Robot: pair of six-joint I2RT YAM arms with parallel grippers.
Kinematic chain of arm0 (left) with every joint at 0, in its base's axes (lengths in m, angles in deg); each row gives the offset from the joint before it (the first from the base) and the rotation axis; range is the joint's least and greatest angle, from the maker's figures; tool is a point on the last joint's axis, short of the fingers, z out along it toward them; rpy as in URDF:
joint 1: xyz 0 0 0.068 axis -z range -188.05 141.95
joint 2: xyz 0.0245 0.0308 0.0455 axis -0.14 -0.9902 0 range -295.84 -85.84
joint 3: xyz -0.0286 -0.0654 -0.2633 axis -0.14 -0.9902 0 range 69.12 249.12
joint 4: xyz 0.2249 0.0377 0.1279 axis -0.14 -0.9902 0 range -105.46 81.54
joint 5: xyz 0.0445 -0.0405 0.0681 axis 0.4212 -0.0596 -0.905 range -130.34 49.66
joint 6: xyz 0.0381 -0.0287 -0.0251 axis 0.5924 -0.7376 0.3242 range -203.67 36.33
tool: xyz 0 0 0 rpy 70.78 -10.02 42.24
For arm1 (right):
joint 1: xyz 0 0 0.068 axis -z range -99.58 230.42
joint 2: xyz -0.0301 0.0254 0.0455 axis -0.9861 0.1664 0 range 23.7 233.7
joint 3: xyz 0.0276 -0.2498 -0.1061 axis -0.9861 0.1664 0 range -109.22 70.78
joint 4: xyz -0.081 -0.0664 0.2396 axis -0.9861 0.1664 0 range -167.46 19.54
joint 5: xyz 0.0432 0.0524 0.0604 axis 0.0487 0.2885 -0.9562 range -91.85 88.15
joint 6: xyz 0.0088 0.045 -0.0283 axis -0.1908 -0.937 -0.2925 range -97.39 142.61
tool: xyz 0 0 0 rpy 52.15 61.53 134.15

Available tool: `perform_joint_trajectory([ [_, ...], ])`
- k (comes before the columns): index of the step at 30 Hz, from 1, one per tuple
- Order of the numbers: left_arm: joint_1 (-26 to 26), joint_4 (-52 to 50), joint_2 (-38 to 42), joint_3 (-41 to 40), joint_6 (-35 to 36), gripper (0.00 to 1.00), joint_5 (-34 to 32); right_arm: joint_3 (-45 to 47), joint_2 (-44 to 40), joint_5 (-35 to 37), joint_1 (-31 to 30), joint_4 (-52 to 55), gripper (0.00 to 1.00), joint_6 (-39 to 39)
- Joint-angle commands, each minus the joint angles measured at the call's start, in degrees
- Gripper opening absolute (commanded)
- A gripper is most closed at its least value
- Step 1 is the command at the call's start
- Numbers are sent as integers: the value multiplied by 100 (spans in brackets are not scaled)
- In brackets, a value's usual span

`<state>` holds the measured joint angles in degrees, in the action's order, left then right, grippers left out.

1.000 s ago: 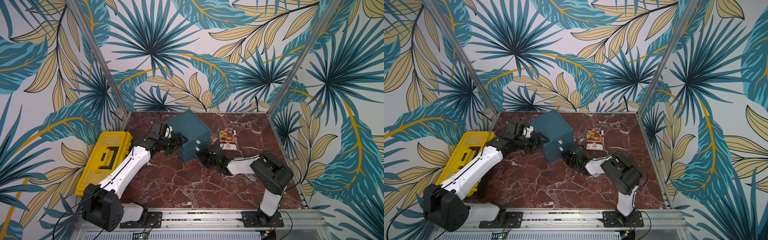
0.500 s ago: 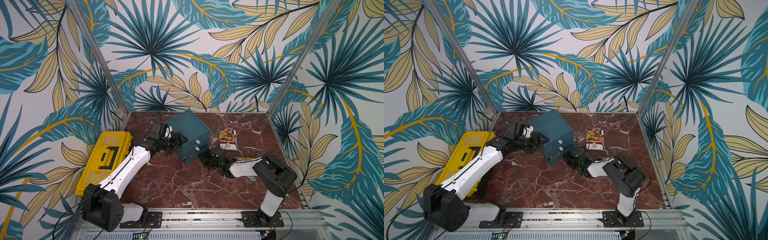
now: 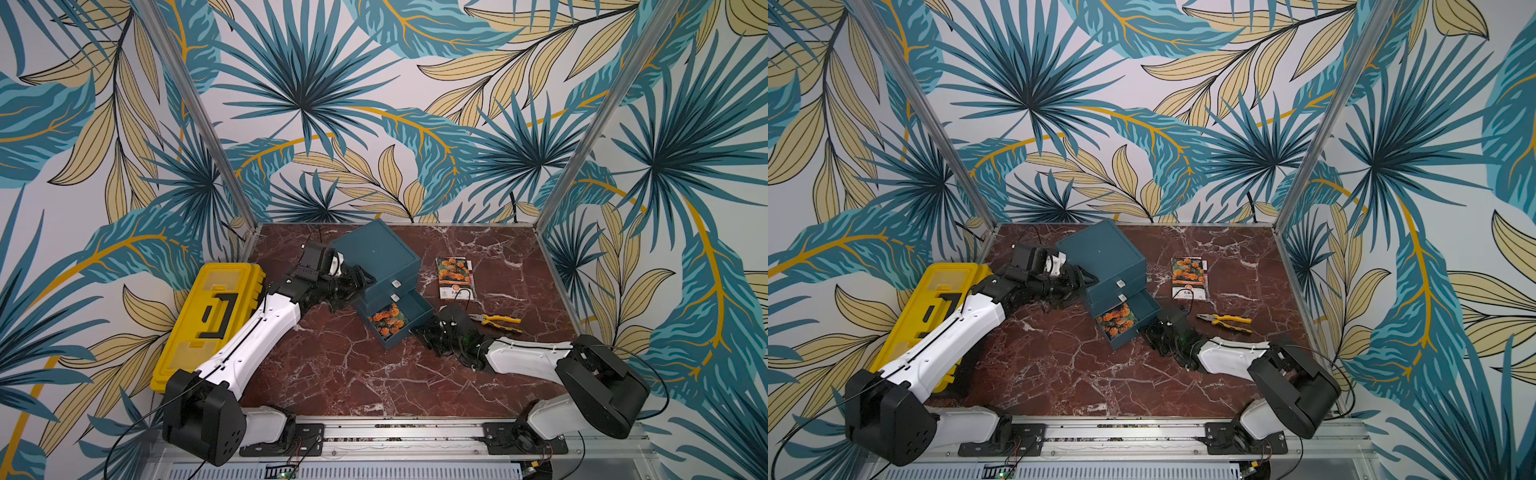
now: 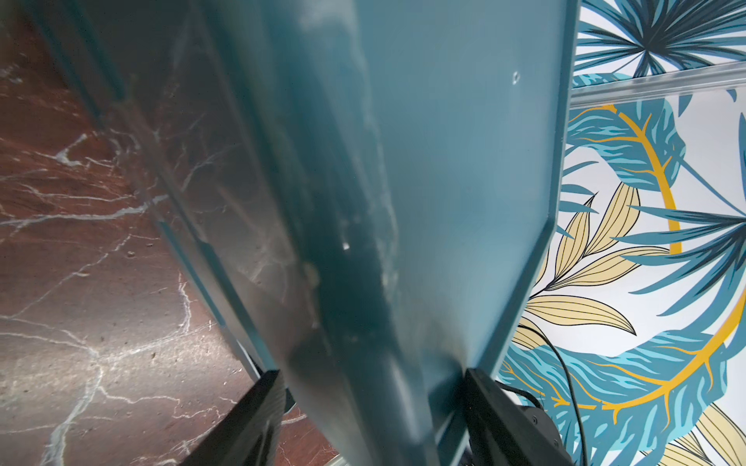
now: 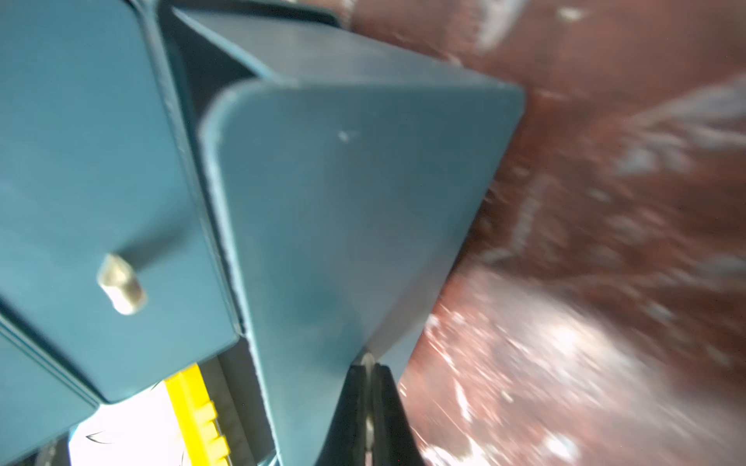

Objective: Take the seed bags out of the drawer
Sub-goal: Open the drawer in the storage box.

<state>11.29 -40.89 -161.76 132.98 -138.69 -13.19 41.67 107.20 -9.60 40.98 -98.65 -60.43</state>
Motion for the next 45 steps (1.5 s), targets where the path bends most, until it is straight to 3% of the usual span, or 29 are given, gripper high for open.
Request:
perform_joint_trajectory([
  [1, -27, -52, 139, -198, -57, 73, -165, 256, -221, -241, -30, 285, 0, 131],
  [15, -26, -149, 312, -288, -155, 74, -305, 737, -1017, -227, -29, 768, 0, 163],
  [22, -26, -158, 402, -370, -188, 74, -361, 691, -1159, -180, -35, 1046, 34, 234],
  [26, -24, -148, 462, -430, -209, 74, -405, 553, -1903, 40, -32, 2246, 52, 472],
  [29, -26, -165, 495, -486, -207, 74, -439, 207, -2733, 425, -30, 3791, 57, 947],
  [33, -24, -184, 549, -545, -189, 73, -478, -496, -3343, 871, -34, 4860, 62, 1967],
  [36, -24, -213, 595, -557, -183, 74, -508, -1245, -2913, 922, -27, 5282, 62, 2749],
  [40, -24, -267, 640, -548, -125, 74, -561, -2396, -1646, 567, -32, 5536, 57, 3572],
  [45, -26, -311, 586, -475, -121, 75, -590, -3428, -571, 460, -29, 5562, 52, 4122],
])
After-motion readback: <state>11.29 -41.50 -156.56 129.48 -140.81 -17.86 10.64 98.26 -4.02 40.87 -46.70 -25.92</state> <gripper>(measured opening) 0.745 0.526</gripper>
